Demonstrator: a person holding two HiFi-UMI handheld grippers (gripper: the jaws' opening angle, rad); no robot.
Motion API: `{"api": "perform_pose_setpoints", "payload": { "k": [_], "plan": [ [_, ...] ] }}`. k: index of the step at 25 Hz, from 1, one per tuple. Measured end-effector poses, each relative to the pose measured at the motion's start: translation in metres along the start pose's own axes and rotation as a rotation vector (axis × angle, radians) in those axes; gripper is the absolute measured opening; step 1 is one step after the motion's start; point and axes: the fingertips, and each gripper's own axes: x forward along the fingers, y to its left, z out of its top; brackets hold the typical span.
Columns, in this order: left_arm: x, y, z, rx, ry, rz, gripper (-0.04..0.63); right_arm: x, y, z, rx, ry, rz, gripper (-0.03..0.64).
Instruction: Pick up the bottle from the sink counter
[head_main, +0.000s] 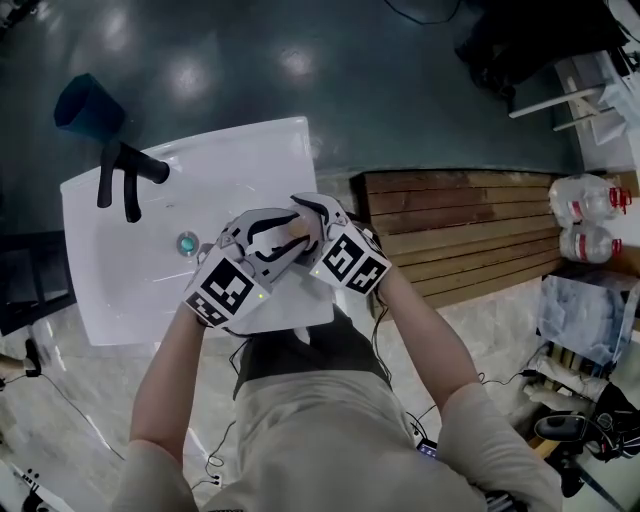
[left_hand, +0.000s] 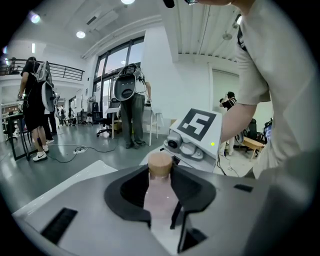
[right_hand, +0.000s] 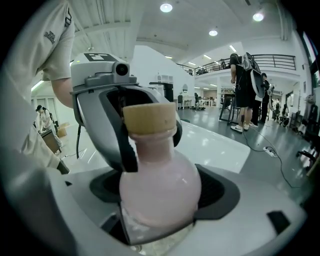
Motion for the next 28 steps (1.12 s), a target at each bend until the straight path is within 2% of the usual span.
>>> {"api": "perform_pose_setpoints", "payload": {
  "k": [6, 18, 23, 28],
  "plan": [
    [-0.015, -0.014, 0.027, -0.01, -0.048, 0.001, 0.127, -0.024, 0.011, 0.022, 0.012, -0.034, -0.017, 0.37],
    [-0.078, -0.052, 0.141, 0.012, -0.133, -0.016, 0.124, -0.118, 0.039, 0.113, 0.021, -0.028, -0.085, 0.37],
    [-0.108, -0.075, 0.181, 0.012, -0.151, -0.007, 0.124, -0.152, 0.064, 0.149, 0.027, -0.039, -0.088, 0.37],
    [-0.139, -0.099, 0.202, 0.029, -0.167, 0.002, 0.124, -0.172, 0.093, 0.174, 0.019, -0.031, -0.094, 0.369]
  ]
}}
